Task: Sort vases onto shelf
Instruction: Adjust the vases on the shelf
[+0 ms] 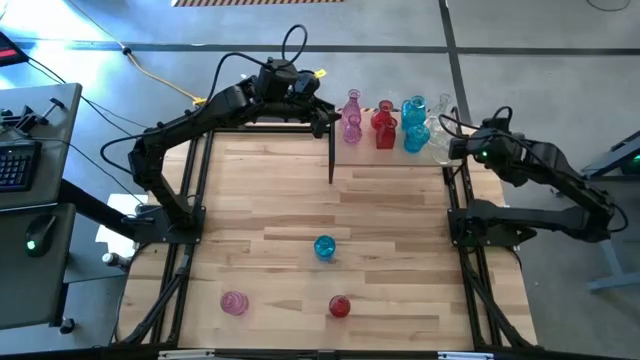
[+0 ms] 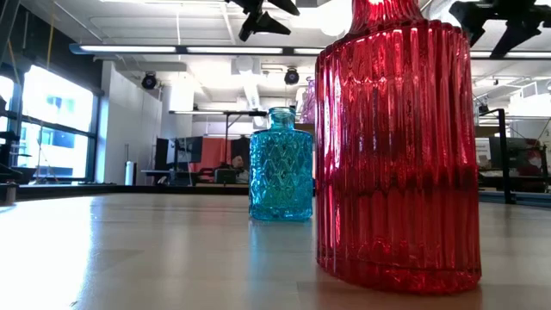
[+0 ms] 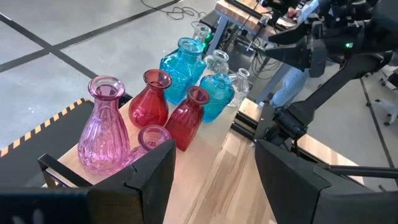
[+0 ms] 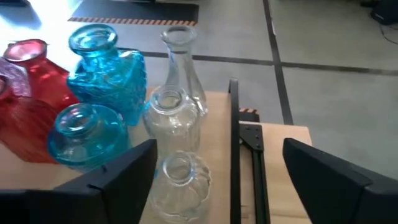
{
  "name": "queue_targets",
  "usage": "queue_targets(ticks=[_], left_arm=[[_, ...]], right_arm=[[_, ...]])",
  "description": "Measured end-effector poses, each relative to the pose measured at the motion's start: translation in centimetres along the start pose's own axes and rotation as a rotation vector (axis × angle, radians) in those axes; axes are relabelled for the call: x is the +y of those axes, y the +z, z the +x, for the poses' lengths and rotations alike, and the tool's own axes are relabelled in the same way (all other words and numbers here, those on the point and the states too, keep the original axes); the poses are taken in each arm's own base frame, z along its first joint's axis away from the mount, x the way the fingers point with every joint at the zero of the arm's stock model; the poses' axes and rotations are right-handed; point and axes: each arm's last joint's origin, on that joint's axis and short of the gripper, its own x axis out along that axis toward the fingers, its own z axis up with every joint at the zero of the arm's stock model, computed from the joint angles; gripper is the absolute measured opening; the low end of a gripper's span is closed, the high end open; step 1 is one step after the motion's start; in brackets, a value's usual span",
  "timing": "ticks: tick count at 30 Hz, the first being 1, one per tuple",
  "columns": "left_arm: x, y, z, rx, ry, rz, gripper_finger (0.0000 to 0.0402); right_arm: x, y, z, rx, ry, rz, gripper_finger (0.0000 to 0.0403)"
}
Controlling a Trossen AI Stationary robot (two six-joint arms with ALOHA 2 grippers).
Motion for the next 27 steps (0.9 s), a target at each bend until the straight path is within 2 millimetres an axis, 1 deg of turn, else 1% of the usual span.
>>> queue_targets(ticks=[8,11,16,23,27], left_arm=[[-0.4,-0.2,0.1,0.009,-0.009,0.004,0.0211],[-0.7,-0.3,0.1,0.012,-0.017,0.008,0.0211],[-0.9,-0.3,0.1,0.014,-0.022,0.011,0.0211],[-0.9,-0.4,0.1,0.015,-0.022,0.010,0.0211],[-0.9,-0.4,0.1,0.016,-0.022,0.010,0.0211]], right_arm=[[0.1,0.1,0.6,0.049,-0.027,0.006,0.0242],[0.3,0.2,0.9,0.077,-0.013,0.009,0.0204],[0.7,0.9,1.2,0.064,0.038,0.062,0.0144],[1.1,2.1,1.6,0.028,0.138,0.143,0.0096],[1.2,2.5,2.2,0.043,0.135,0.142,0.0070]])
